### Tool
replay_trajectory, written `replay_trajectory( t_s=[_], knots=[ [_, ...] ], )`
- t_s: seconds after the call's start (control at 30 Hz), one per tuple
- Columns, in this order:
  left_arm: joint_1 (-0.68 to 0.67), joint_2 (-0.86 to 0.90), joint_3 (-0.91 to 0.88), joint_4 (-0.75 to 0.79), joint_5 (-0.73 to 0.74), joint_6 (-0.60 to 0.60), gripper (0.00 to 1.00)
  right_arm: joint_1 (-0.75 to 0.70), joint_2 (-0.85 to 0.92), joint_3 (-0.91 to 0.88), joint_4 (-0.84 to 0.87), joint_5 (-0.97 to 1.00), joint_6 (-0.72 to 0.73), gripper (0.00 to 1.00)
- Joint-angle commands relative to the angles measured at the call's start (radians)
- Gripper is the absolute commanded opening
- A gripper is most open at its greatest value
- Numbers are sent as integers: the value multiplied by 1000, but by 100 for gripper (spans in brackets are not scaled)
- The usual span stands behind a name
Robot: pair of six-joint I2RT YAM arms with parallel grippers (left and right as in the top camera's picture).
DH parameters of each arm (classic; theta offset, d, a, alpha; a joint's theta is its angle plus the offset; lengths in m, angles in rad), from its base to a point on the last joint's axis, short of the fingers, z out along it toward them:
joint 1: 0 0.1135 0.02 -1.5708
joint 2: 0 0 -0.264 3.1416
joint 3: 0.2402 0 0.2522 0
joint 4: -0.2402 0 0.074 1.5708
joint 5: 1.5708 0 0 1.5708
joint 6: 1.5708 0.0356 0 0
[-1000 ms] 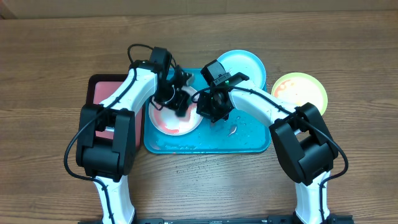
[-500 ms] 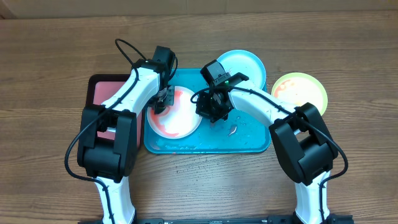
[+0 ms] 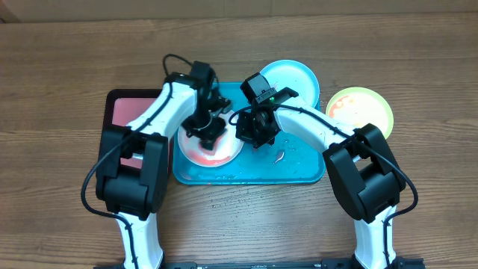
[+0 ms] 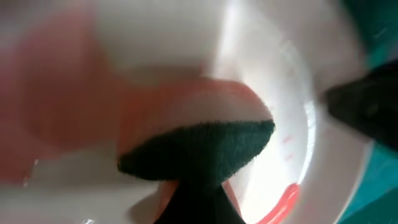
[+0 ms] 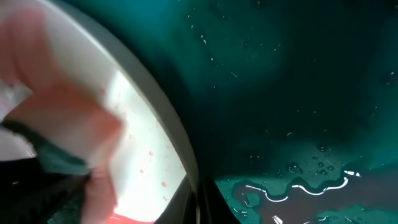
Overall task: Clean dirty plates on tray and stack at the side
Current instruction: 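Scrub the white plate with the sponge in the left gripper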
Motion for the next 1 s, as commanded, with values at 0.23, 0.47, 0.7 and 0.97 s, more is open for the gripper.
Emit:
replay_trajectory(
  t_s=[0.23,0.47,0.7,0.97],
  knots=[
    [-20,11,-13,293,-506,-460,4,-6,4,-14,8,20,20,4],
    [-21,11,-13,104,-604,-539,4,-6,4,-14,9,20,20,4],
    [-23,11,-13,-154,-571,-532,4,-6,4,-14,9,19,20,4],
    [-26,11,-13,-107,-251,-287,4,-6,4,-14,9,20,20,4]
  ],
)
